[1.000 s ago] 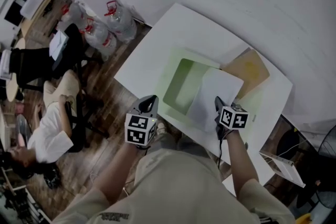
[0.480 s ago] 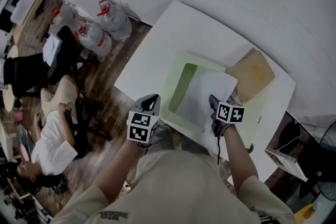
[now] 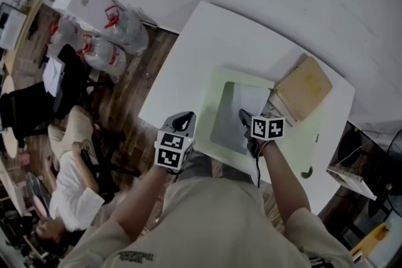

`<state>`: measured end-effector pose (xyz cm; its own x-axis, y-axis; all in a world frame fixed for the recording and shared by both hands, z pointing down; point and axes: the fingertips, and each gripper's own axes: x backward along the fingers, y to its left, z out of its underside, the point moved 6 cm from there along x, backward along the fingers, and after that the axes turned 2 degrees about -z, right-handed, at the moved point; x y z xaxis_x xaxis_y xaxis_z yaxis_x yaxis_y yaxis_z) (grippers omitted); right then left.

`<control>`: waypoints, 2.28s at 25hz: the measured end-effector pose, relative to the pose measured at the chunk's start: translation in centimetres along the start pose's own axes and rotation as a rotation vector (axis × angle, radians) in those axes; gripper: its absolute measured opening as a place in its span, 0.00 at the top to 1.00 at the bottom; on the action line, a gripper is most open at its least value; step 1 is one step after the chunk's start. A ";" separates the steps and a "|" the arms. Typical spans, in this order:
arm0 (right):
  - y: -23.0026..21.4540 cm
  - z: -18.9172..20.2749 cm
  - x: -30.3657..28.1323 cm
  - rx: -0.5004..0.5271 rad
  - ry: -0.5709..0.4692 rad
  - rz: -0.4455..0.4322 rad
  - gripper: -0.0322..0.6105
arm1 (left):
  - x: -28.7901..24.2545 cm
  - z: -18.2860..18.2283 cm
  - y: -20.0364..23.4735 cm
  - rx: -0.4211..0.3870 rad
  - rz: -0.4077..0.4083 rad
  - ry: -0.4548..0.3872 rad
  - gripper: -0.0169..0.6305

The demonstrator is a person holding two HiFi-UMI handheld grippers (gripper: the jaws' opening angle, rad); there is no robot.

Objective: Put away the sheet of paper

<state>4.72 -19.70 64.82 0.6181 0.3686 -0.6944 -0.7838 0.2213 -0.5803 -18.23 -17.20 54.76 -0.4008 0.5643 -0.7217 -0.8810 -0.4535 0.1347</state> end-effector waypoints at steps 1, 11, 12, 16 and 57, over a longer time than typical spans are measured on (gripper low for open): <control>0.2 -0.2 -0.4 -0.003 0.002 -0.004 0.91 | -0.2 -0.2 0.3 -0.007 0.008 0.002 0.94; 1.7 -0.2 -2.4 0.041 0.029 0.077 0.91 | -0.6 0.0 2.2 -0.037 0.073 0.031 0.94; 1.7 -0.2 -2.3 0.053 0.029 0.103 0.87 | -0.5 0.2 2.3 -0.042 0.077 0.036 0.94; 1.6 -0.3 -1.1 0.124 0.044 0.213 0.61 | -0.2 0.0 2.4 -0.053 0.081 0.033 0.94; 18.0 -11.1 31.0 0.456 -0.727 0.179 0.87 | 12.2 -19.8 -3.7 -0.305 0.137 -0.507 0.94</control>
<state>10.46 -14.38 28.15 0.4140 0.8821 -0.2248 -0.9090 0.3873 -0.1543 -14.92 -22.31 31.99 -0.6410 0.7116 -0.2876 -0.7316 -0.6798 -0.0512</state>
